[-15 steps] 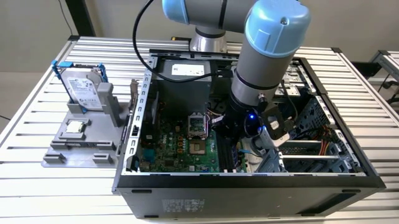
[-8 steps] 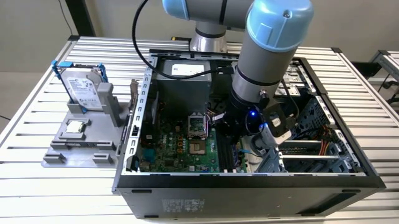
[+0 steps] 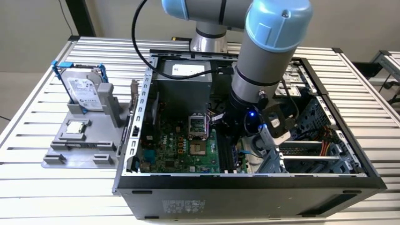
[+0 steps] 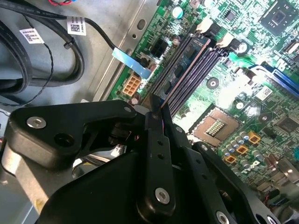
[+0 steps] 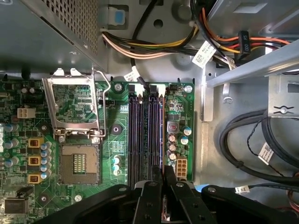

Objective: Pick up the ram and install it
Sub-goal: 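Insert the ram into the slot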

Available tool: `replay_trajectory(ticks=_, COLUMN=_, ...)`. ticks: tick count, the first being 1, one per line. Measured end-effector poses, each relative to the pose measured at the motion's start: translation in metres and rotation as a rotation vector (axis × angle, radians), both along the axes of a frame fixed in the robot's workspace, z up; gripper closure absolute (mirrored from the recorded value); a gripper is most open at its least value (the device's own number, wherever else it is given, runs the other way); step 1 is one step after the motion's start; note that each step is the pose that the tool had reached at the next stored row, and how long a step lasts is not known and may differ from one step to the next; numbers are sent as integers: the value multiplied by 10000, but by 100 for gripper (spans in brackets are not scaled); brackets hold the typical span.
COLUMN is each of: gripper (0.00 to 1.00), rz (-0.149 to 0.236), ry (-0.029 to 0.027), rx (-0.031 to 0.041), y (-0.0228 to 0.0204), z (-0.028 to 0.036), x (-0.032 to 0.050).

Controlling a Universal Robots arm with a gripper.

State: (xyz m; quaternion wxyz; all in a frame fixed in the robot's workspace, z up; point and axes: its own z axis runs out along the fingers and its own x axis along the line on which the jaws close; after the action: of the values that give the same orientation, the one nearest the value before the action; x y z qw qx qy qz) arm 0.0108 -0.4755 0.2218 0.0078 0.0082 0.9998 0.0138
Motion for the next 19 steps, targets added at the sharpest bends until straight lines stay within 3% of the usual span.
replay_trajectory(ticks=19, gripper=100, rz=-106, ry=-1, rx=3, y=1, z=-52, x=0)
